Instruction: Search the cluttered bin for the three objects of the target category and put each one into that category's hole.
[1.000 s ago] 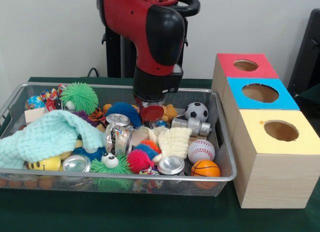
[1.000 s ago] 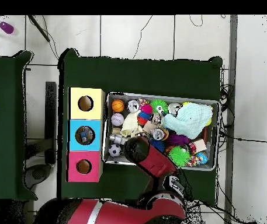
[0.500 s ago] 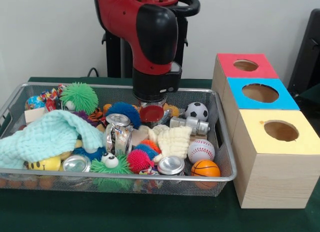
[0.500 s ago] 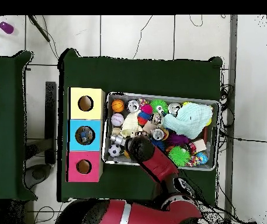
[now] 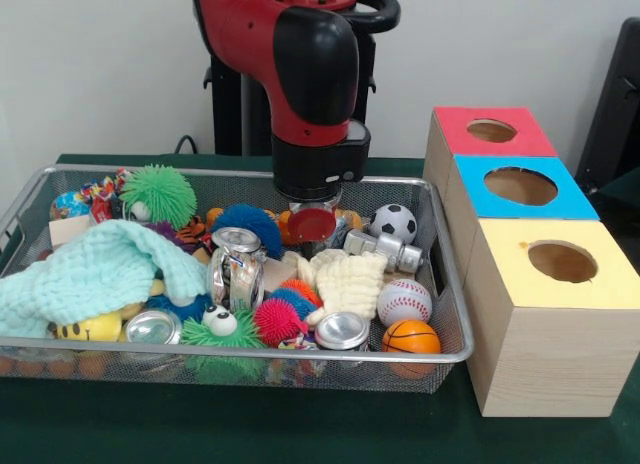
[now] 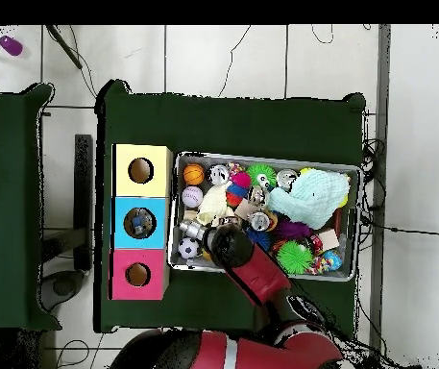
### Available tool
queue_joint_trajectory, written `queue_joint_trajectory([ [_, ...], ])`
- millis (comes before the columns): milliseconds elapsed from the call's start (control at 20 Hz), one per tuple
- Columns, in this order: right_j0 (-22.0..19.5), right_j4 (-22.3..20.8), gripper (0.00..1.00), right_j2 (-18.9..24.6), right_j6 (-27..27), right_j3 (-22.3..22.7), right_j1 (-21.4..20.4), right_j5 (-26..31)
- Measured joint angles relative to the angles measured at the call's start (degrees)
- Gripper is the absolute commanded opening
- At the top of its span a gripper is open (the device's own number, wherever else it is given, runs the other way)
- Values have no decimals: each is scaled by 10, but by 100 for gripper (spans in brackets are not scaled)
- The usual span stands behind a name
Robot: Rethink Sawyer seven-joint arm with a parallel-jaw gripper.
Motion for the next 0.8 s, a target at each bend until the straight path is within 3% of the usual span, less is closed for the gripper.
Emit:
queue_joint_trajectory([
  [800,-4,45,0,13,0,34,-16,2],
])
